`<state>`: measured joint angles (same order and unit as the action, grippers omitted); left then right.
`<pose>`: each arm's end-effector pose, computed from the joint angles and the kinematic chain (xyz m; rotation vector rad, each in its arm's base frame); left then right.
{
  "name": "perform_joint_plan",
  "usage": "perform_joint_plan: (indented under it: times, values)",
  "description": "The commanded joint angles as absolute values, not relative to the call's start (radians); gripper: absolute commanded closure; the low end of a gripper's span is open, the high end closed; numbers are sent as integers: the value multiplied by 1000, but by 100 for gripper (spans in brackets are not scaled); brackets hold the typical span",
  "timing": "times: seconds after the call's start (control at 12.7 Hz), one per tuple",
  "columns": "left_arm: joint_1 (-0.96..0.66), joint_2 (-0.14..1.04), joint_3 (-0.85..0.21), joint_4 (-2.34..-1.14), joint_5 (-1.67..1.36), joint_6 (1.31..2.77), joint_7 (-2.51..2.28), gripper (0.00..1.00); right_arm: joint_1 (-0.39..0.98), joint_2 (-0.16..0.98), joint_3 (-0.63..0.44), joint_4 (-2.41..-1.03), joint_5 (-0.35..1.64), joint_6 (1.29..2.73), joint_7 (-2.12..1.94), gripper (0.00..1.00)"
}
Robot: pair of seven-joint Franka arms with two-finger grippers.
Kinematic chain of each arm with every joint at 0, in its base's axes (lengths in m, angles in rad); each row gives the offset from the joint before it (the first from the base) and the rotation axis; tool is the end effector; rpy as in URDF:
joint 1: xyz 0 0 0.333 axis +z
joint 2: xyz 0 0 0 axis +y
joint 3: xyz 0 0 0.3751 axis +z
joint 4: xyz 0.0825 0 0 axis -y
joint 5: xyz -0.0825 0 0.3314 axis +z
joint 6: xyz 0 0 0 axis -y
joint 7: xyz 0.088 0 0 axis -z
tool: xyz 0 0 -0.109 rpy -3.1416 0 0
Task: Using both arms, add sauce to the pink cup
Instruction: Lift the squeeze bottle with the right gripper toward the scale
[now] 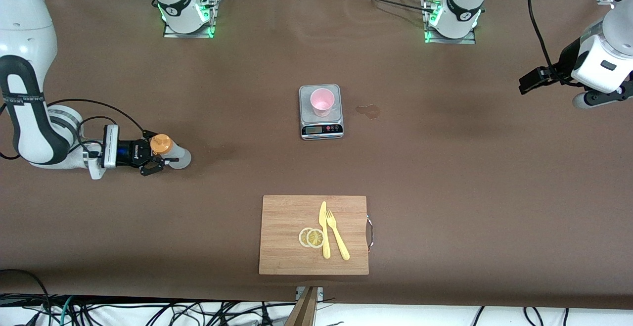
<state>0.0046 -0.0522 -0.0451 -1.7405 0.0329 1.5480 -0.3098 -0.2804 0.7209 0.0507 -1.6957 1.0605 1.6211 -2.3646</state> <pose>0.4733 -0.0162 0.6348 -3.0482 -0.4109 0.2034 0.6193 -0.0569 0.2667 -1.4110 -1.4431 -0.8985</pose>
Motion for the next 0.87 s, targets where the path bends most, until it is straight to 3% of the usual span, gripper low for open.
perform_joint_plan:
  times: [0.0,0.79]
  values:
    - [14,-49,-49,-1732,38,1546,-301,0,-221,628,46,-1718,1023,1684,-2255,75]
    - [73,-41,-45,-1671,38,1542,-298,0,92,526,44,-1732,942,2092,-1848,75]
